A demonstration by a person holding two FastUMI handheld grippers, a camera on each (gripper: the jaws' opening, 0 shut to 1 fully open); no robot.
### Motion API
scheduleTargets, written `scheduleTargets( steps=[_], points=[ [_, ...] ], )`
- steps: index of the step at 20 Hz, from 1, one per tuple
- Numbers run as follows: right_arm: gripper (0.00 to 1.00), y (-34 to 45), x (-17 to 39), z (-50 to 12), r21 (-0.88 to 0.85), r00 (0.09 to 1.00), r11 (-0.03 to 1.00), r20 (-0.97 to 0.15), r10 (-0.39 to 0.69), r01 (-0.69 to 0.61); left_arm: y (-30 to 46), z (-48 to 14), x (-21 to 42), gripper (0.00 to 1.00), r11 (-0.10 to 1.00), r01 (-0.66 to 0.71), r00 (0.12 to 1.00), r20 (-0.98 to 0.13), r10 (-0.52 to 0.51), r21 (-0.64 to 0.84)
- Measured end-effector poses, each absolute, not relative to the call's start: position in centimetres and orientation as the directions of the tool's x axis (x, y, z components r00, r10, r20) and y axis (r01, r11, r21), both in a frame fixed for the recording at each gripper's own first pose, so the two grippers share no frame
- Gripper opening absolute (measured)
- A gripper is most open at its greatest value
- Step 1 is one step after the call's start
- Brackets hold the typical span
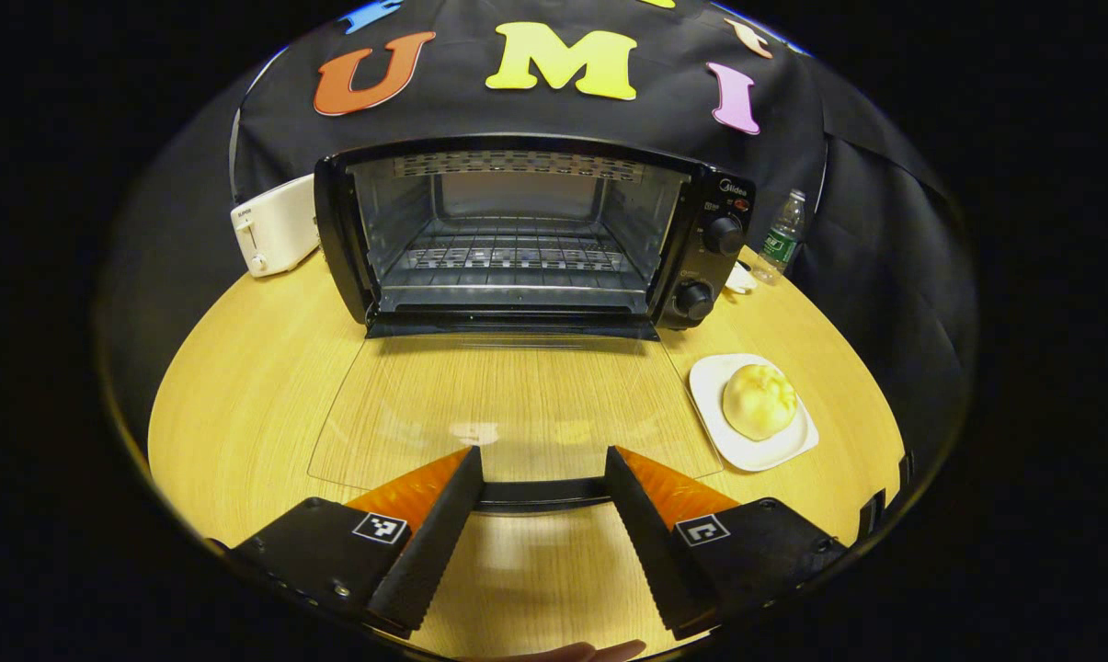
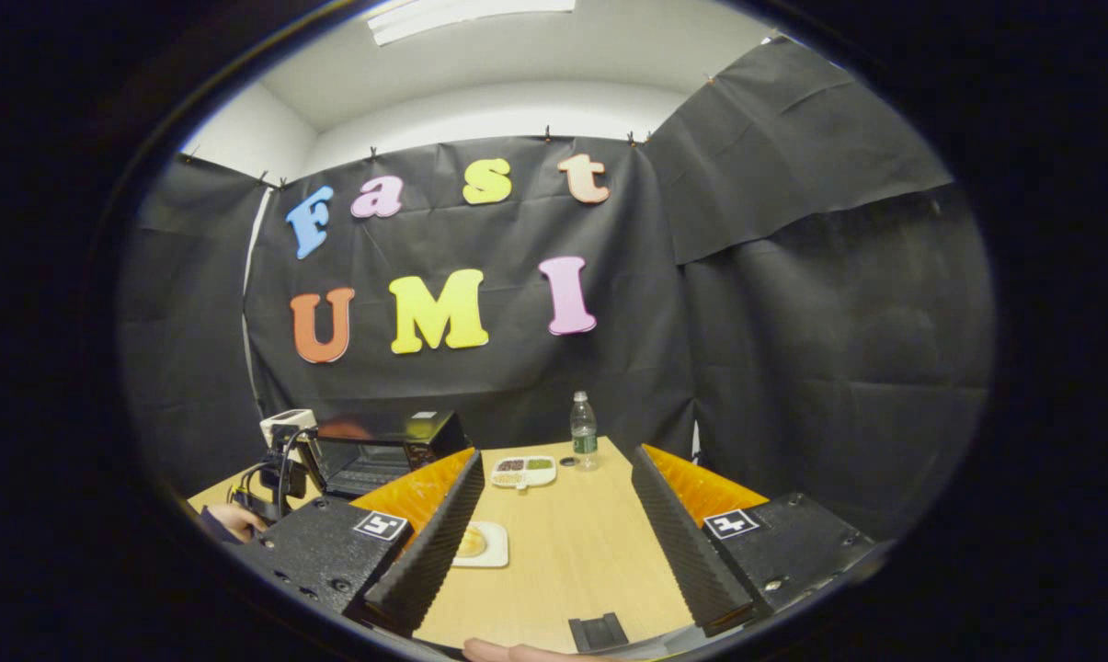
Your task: Open the electric oven with the left hand, put the food in, and close the electric oven.
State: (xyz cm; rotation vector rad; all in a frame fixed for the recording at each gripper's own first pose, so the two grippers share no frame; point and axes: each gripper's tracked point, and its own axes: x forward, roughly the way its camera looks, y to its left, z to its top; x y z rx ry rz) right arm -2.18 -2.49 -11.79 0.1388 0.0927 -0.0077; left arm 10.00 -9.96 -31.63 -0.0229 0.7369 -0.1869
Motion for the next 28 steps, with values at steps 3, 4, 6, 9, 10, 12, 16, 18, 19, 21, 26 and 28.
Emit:
scheduleTargets(
  steps=[3, 4, 6, 9, 10, 12, 16, 18, 19, 21, 26, 28],
  points=[
    [1.0, -2.2, -2.0, -12.5, 0.131, 0.994, 0.991, -0.113, 0.003, 0.012, -10.0, -31.9, 9.8, 0.9, 0.983, 0.176, 0.745, -0.648, -0.161, -0.042],
    [1.0, -2.1, -2.0, -12.8, 0.126, 0.992, 0.992, -0.123, 0.002, 0.014, -9.9, -32.0, 9.8, 0.91, 0.982, 0.188, 0.755, -0.637, -0.154, -0.014],
    [1.0, -2.0, -2.1, -12.8, 0.108, 0.992, 0.994, -0.123, -0.002, 0.016, -9.9, -32.0, 10.1, 0.91, 0.982, 0.186, 0.789, -0.596, -0.151, -0.003],
    [1.0, -1.8, -2.1, -13.1, 0.093, 0.991, 0.995, -0.131, -0.009, 0.022, -9.9, -31.8, 10.3, 0.92, 0.981, 0.192, 0.831, -0.53, -0.17, -0.013],
    [1.0, -1.6, -2.1, -13.2, 0.092, 0.991, 0.996, -0.134, -0.006, 0.018, -9.8, -31.7, 10.3, 0.92, 0.981, 0.192, 0.841, -0.513, -0.171, -0.012],
    [1.0, -1.3, -1.9, -13.4, 0.09, 0.99, 0.996, -0.138, -0.004, 0.016, -9.2, -30.5, 9.9, 0.92, 0.984, 0.18, 0.867, -0.472, -0.157, 0.004],
    [1.0, -0.1, -1.0, -14.6, 0.086, 0.988, 0.996, -0.156, 0.002, 0.012, -7.6, -25.8, 8.8, 0.9, 0.989, 0.149, 0.915, -0.378, -0.138, -0.002],
    [1.0, 1.0, -0.3, -15.3, 0.087, 0.986, 0.996, -0.168, 0.018, -0.003, -6.5, -22.6, 7.7, 0.9, 0.991, 0.132, 0.939, -0.319, -0.127, -0.006],
    [1.0, 1.5, 0.0, -15.7, 0.086, 0.985, 0.996, -0.173, 0.027, -0.012, -6.0, -21.2, 6.9, 0.9, 0.992, 0.123, 0.948, -0.295, -0.12, -0.011],
    [1.0, 2.9, 0.9, -16.4, 0.085, 0.983, 0.996, -0.176, 0.05, -0.035, -4.9, -18.2, 5.6, 0.82, 0.994, 0.108, 0.963, -0.246, -0.111, -0.023],
    [1.0, 6.4, 4.2, -18.9, 0.114, 0.978, 0.989, -0.172, 0.115, -0.097, -2.0, -10.7, 2.1, 0.92, 0.999, 0.045, 0.993, -0.107, -0.043, 0.022],
    [1.0, 8.0, 5.7, -20.3, 0.138, 0.973, 0.983, -0.178, 0.146, -0.122, -1.1, -7.9, 0.4, 0.93, 0.999, 0.028, 0.998, -0.054, -0.026, 0.034]
  ],
)
